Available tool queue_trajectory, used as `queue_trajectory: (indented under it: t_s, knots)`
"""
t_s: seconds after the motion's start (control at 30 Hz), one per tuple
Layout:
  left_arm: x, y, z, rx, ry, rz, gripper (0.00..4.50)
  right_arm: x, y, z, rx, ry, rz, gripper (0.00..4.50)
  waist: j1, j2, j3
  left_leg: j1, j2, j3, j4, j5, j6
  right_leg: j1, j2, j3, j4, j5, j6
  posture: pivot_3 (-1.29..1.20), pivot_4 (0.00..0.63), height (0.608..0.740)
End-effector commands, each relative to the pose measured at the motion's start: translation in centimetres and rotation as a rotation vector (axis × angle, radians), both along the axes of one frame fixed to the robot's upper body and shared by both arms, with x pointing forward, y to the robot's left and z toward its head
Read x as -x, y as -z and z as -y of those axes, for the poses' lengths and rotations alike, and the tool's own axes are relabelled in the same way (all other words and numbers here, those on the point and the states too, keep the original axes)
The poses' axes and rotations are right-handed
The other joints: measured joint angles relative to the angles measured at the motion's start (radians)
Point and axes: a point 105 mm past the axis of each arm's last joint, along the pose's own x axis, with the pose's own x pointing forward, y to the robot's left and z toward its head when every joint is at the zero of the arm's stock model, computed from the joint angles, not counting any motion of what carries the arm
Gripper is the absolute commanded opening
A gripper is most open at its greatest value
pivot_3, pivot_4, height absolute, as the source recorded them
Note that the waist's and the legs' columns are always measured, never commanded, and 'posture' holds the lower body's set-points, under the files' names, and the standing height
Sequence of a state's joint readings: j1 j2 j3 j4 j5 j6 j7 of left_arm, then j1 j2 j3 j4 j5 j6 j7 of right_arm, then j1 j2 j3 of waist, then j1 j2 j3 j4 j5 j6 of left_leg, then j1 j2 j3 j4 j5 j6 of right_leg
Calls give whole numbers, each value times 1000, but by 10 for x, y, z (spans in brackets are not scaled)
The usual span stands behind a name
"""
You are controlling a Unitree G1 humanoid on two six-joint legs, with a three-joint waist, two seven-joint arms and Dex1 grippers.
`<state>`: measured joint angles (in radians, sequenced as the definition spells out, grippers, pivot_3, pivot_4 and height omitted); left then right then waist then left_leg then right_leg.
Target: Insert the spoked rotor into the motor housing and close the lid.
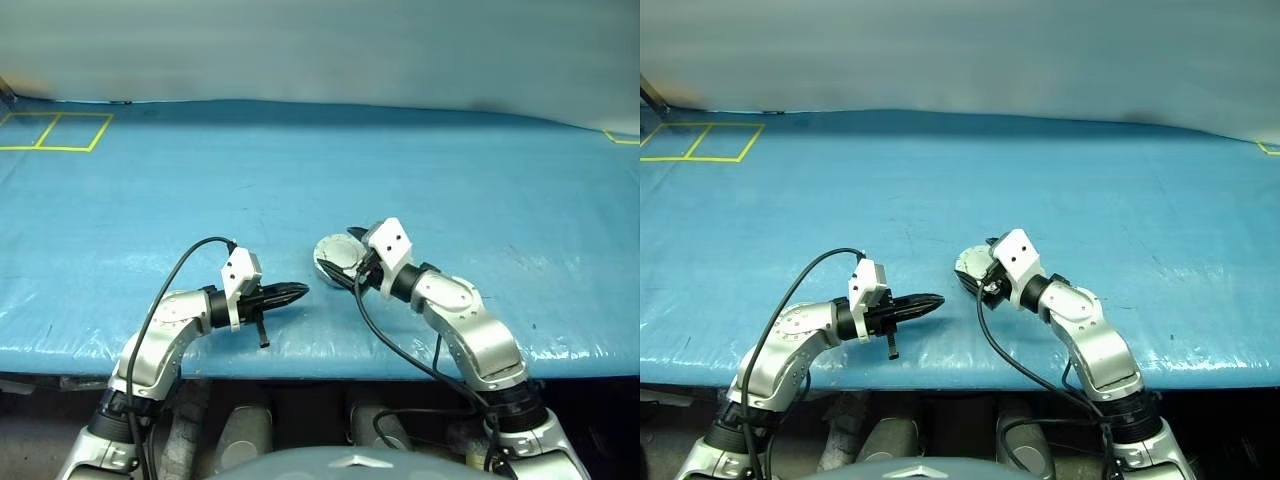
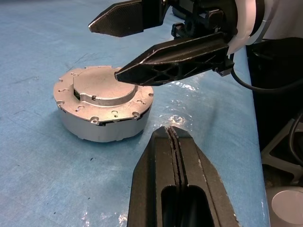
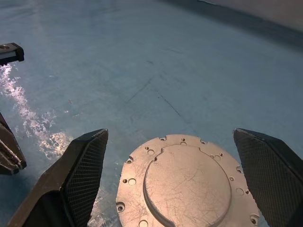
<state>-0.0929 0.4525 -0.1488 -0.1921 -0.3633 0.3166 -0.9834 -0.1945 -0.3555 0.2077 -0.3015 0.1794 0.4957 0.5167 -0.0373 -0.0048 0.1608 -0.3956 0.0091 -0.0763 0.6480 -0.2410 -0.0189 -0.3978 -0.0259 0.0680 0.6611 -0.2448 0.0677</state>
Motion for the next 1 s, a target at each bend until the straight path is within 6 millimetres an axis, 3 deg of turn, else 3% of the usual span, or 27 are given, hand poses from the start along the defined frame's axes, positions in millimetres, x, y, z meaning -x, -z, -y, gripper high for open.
queue_trajectory:
  t_s: [0.03, 0.53, 0.63, 0.73, 1.0]
  knots:
    - [0, -4, 3, 15, 11, 25, 0, -6, 0, 4, -25, 24, 2, 4479, 0, 0, 0, 0, 0, 0, 0, 0, 0, 0, 0, 0, 0, 0, 0, 0, 150, 740]
    - [-6, -7, -4, 20, -17, 43, 0, -7, 15, -1, 7, -7, -43, 4479, 0, 0, 0, 0, 0, 0, 0, 0, 0, 0, 0, 0, 0, 0, 0, 0, 150, 740]
    - [-3, -5, -1, 19, -3, 33, 0, -3, 17, 1, 27, -19, -39, 3915, 0, 0, 0, 0, 0, 0, -1, 0, 0, 0, 0, 0, 0, 0, 0, 0, 150, 740]
    - [-2, -4, -1, 22, 2, 25, 0, -1, 17, 2, 29, -20, -36, 3040, -1, 0, 0, 0, 0, 0, -1, 0, 0, 0, 0, 0, 0, 0, 0, 0, 150, 740]
    - [-3, -4, 0, 21, 9, 25, 0, -1, 6, 4, 0, -8, -10, 3039, 0, 0, 0, 0, 0, 0, -1, 0, 0, 0, 0, 0, 0, 0, 0, 0, 150, 740]
